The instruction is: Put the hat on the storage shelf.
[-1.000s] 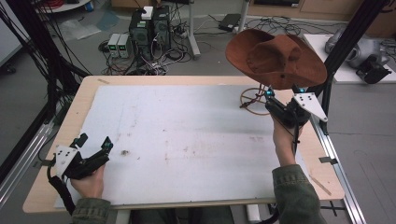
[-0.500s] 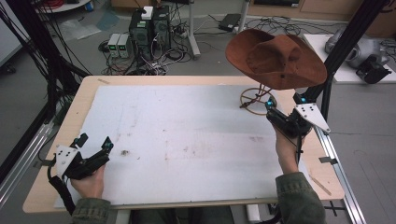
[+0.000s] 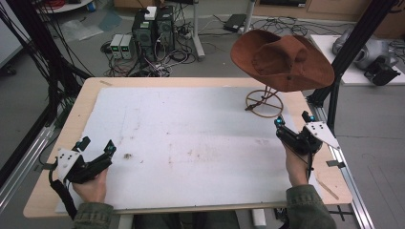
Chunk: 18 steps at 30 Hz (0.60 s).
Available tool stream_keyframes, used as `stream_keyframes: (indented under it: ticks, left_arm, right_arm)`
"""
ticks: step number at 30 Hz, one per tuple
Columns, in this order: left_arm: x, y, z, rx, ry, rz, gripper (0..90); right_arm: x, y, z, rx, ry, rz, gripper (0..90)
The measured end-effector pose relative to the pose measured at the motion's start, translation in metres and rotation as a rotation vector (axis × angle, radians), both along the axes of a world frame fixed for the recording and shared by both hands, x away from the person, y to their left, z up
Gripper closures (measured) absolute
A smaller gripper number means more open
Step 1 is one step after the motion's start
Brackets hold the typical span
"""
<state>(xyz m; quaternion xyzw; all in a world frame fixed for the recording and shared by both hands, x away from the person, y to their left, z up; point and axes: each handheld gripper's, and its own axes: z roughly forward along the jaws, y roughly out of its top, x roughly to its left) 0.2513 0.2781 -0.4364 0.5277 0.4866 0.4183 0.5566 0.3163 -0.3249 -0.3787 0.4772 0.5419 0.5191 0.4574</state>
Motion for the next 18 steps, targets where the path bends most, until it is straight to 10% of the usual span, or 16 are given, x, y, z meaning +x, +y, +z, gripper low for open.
stream_keyframes:
  ticks: [18]
  left_arm:
    - [0.001, 0.000, -0.002, 0.011, 0.009, 0.006, 15.9]
  right_arm:
    - [-0.016, -0.004, -0.041, 0.022, 0.071, -0.010, 14.7]
